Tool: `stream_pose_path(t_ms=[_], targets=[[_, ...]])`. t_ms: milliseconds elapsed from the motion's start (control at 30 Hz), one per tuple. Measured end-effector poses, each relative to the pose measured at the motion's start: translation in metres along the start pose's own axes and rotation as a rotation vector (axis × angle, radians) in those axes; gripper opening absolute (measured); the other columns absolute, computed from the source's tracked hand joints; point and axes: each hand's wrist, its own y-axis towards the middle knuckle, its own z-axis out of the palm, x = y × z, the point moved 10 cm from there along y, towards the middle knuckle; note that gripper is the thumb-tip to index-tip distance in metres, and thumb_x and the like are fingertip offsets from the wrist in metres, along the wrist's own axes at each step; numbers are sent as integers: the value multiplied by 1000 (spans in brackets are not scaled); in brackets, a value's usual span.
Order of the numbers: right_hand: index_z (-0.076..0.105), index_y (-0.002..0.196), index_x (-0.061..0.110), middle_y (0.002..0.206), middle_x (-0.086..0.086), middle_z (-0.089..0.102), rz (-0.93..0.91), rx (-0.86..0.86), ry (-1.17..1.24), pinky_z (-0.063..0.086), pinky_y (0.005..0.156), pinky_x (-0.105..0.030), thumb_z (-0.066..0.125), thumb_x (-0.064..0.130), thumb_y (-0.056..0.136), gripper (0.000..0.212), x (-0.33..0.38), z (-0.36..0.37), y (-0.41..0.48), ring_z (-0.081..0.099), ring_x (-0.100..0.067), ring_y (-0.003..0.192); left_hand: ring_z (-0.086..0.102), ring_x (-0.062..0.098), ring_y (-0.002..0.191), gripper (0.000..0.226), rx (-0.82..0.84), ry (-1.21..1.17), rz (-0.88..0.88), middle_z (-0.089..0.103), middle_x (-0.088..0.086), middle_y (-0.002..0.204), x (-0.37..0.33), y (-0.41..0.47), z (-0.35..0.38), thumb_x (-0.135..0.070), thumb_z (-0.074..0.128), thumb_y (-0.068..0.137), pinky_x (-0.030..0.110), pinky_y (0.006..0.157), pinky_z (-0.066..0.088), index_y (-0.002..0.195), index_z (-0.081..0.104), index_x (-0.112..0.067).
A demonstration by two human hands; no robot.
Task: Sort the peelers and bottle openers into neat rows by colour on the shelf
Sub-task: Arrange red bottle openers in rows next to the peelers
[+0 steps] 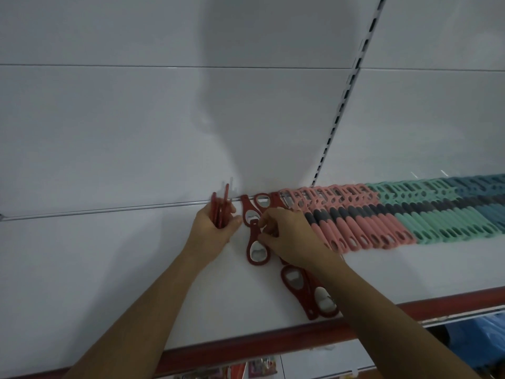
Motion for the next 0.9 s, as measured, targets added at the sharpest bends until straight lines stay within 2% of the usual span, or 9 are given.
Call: stream_pose_path(t_ms=[67,200,300,400,500,667,767,833,900], targets=[[71,102,19,89,11,66,-19,-45,-37,39,66,-5,73,19,91,12,-1,-5,-4,56,5,71,56,1,61,22,106,208,124,62,-18,70,-13,-9,11,-8,75,90,14,63,48,107,66,-17],[73,102,18,92,10,68,27,-214,-53,39,70,-5,68,12,93,12,-21,-30,-12,56,-1,76,61,5,78,22,274,511,368,64,-12,87,-29,-24,29,-16,81,86,14,72,46,103,68,-22],[75,105,18,100,5,72,-10,-225,-156,51,88,-29,66,6,90,21,-32,-39,-17,58,-13,91,61,4,93,31,386,611,435,60,-12,105,-28,-29,44,-21,83,84,12,80,46,111,69,-21],[78,105,20,99,5,70,-86,-141,-282,48,87,-37,63,3,88,28,-33,-39,-23,50,-15,95,61,7,96,31,401,648,445,59,-14,109,-28,-30,44,-23,82,84,18,83,50,112,69,-21],[77,109,22,102,8,68,-107,-94,-329,45,81,-37,63,2,88,32,-36,-41,-29,44,-14,98,60,5,96,33,427,702,444,59,-16,111,-25,-32,48,-21,80,82,23,84,51,113,67,-23],[78,102,18,95,4,71,-98,-183,-241,47,81,-35,66,0,86,27,-42,-50,-31,42,-9,89,59,5,97,38,400,752,466,58,-17,114,-22,-30,55,-23,81,81,22,84,51,117,66,-23],[78,99,17,92,4,71,-78,-211,-215,39,79,-21,68,2,87,22,-37,-51,-33,43,-8,87,59,6,101,40,371,760,488,59,-15,116,-22,-31,57,-25,83,82,17,86,47,118,67,-21],[78,97,17,91,4,71,-89,-228,-190,33,80,-16,69,2,86,20,-31,-50,-33,44,-5,85,59,7,100,41,368,770,486,60,-15,114,-21,-30,59,-27,84,81,21,86,51,118,66,-20],[77,100,17,94,5,72,-95,-230,-145,39,83,-21,69,4,88,19,-25,-45,-32,49,-4,86,60,4,98,47,333,716,449,60,-16,112,-23,-28,55,-33,87,79,22,87,53,120,66,-22]])
